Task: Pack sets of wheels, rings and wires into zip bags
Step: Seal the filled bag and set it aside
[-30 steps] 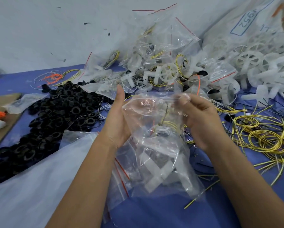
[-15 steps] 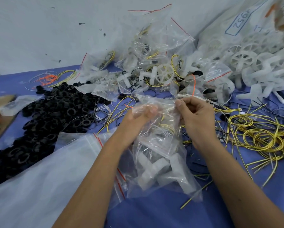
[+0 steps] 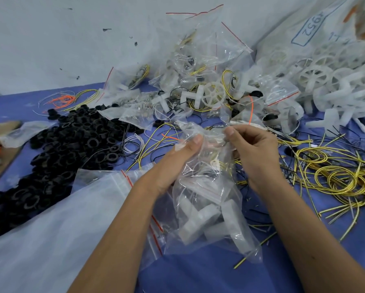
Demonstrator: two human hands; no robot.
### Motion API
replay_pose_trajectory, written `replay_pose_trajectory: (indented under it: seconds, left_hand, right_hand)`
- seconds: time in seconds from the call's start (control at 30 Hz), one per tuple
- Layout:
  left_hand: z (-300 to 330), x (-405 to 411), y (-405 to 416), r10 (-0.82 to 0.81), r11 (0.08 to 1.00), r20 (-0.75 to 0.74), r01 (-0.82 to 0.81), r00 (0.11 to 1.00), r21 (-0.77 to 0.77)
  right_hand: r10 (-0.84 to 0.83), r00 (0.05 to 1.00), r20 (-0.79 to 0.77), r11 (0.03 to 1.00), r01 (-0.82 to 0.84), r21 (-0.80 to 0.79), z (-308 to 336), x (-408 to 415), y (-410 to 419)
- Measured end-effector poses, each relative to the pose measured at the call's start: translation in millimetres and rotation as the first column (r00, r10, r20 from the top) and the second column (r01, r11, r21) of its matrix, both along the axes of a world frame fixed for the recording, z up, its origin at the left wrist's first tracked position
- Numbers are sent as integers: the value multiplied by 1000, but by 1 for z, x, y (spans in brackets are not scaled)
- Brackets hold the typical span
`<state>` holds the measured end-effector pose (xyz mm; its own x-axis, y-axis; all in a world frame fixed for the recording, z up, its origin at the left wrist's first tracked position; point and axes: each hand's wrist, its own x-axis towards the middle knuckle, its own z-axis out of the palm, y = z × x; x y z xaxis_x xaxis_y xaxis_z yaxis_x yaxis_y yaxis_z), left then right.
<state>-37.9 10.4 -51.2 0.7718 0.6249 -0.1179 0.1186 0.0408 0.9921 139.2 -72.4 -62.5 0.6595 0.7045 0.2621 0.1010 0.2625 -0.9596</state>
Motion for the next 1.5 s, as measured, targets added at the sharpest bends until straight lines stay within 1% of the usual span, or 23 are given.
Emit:
replay_pose_trajectory:
  seconds: [0.1,0.17,0.2,0.27,0.33,0.4,0.47,0.53,0.6,0.73,0.8,0.87,0.93,1.0,1.1,1.17,1.27,1.33,1.37,1.4,1.43,1.47,1.5]
  left_hand:
    - [3,1,-2,-59,998,-24,58,998,-25]
    - [1,1,0,-58,997,-17,57,998,-43]
    - [1,1,2,-44,998,-15,44,999,-44]
    - [0,1,4,25,1000,-4,-25,1000,15]
    - [2,-1,7,157,987,82,-159,984,11]
    - [1,-5,17,248,968,195,-237,949,-79]
    - [2,-13,26,248,966,272,-217,930,-139]
    - [1,-21,32,208,974,295,-171,933,-146]
    - [2,-25,35,197,976,308,-158,931,-149]
    - [8,-30,38,189,982,394,-166,899,-94]
    - [8,-29,40,210,978,409,-200,888,-67]
    - [4,-26,41,259,960,376,-280,890,2]
    - [-1,-23,41,300,942,351,-334,887,38]
    - [-6,-23,44,346,924,336,-381,876,40]
    - [-11,-29,54,406,880,314,-460,858,121]
    - [-13,-34,58,451,839,324,-519,832,165]
    - [-14,-37,59,534,757,359,-622,765,201]
    - [-9,-33,55,566,667,385,-679,729,306]
    - [-5,-29,50,557,618,401,-685,727,384]
    - [-2,-22,44,522,573,411,-664,747,481]
    - [1,-16,38,468,526,402,-614,787,588]
    - [3,-8,31,405,487,366,-537,838,689]
    - [4,0,25,345,468,307,-446,887,763]
  right_hand:
    - [-4,1000,-15,1000,4,-5,0,0,1]
    - [-10,999,-47,1000,10,8,-1,2,1]
    - [-13,998,-62,1000,14,16,-1,3,1]
    - [-24,996,-86,999,26,27,-2,5,0]
    - [-36,994,-105,999,40,27,-2,6,0]
    - [-41,992,-120,999,45,31,-2,7,0]
    - [-34,991,-129,998,40,43,-2,7,-1]
    - [-24,991,-134,998,32,57,-1,7,-2]
    - [-15,988,-154,995,30,91,1,6,-3]
    - [-17,971,-238,985,57,165,4,4,-3]
    - [10,951,-309,991,32,131,3,4,-2]
    - [45,939,-342,999,-35,34,1,1,-1]
    - [45,955,-294,996,-67,-65,-3,-1,0]
    - [20,968,-252,993,-49,-110,-4,-2,1]
    - [-30,969,-244,996,9,-88,-4,-1,1]
    - [-72,973,-221,996,60,-61,-5,1,1]
    - [-95,989,-116,995,91,-40,-6,3,2]
    - [-55,998,-20,998,55,-34,-7,0,4]
    - [-24,998,50,999,27,-42,-7,-2,5]
    - [7,991,133,998,0,-56,-8,-5,7]
    - [38,976,215,997,-23,-69,-10,-8,7]
    - [65,959,276,996,-46,-76,-11,-11,8]
    - [88,948,306,995,-67,-76,-11,-11,8]
